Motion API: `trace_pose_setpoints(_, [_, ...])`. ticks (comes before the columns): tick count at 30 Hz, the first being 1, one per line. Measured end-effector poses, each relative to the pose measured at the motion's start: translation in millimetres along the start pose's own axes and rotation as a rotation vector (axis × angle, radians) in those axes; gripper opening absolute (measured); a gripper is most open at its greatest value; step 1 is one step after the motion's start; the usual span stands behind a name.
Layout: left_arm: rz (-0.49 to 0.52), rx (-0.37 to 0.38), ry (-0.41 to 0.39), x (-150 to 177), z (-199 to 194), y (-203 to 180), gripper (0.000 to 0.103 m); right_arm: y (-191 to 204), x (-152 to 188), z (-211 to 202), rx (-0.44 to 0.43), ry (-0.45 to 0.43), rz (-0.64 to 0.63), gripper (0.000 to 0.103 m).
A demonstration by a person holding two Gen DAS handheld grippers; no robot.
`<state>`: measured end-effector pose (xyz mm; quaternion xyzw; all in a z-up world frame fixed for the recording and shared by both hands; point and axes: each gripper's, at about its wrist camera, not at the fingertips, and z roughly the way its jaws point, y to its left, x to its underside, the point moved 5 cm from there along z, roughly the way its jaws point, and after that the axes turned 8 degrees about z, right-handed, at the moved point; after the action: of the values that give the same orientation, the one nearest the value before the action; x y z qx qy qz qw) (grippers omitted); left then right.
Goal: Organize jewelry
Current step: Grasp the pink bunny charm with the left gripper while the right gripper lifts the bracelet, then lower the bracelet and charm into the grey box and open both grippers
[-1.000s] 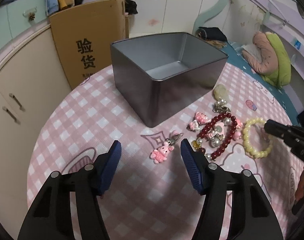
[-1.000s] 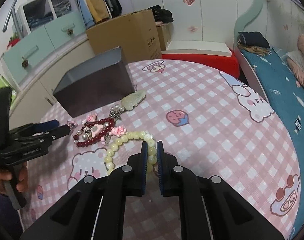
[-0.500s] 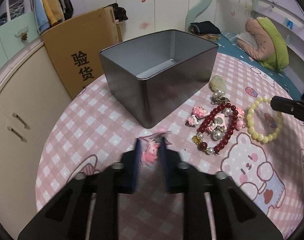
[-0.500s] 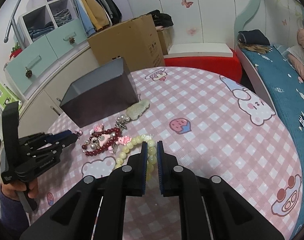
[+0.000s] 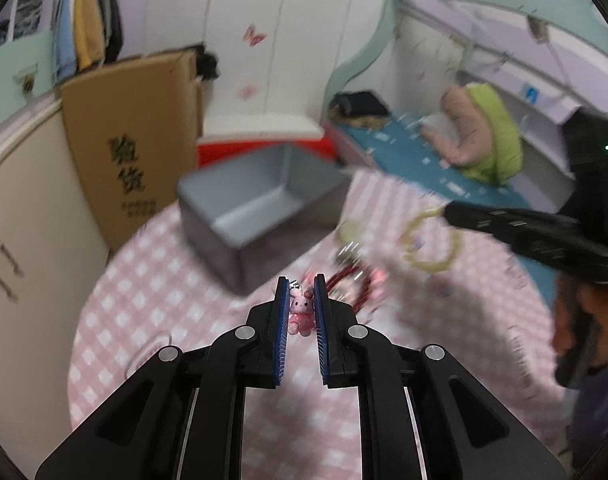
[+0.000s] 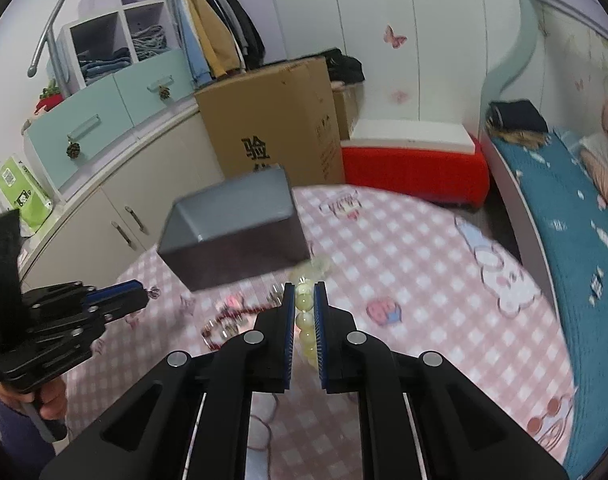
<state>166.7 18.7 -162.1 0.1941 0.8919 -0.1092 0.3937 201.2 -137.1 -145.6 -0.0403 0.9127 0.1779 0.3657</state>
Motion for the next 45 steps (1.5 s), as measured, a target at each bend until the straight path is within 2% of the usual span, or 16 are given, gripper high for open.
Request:
trace_pose_setpoints(5, [0.016, 0.065, -0.074, -47, -18, 3, 0.013, 22, -35, -3, -0.017, -0.046, -0.039, 0.009])
trace_pose_setpoints(9, [0.008, 0.086, -0.074, -76, -12, 15, 0.013, 45, -65, 1, -0.031, -0.075, -0.072, 0.009])
trace_pose_setpoints(13, [-0.044, 0.114, -0.02, -90, 16, 36, 0.013, 61, -84, 13, -0.038, -0.079, -0.084, 0.009])
trace_pose_setpoints(15, [-0.075, 0.13, 0.029, -88, 35, 45, 0.013, 67, -90, 26, -0.026, -0.06, -0.093, 0.009])
trace_pose_setpoints(19, [-0.108, 0.115, 0.115, -76, 69, 60, 0.013, 72, -87, 59, -0.021, 0.004, -0.084, 0.009])
trace_pose_setpoints(22, [-0.137, 0.134, 0.123, -71, 76, 67, 0.013, 76, -82, 83, -0.043, 0.063, -0.057, 0.009])
trace_pose_setpoints(26, [-0.142, 0.121, 0.142, -65, 81, 73, 0.013, 84, -74, 110, -0.054, 0.135, -0.045, 0.009])
trace_pose_setpoints(34, [-0.118, 0.088, 0.214, -53, 101, 69, 0.013, 79, -63, 135, 0.013, 0.212, -0.053, 0.009])
trace_pose_setpoints(45, [0.025, -0.017, 0.293, -56, 124, 46, 0.013, 62, -58, 145, 0.119, 0.277, -0.082, 0.012])
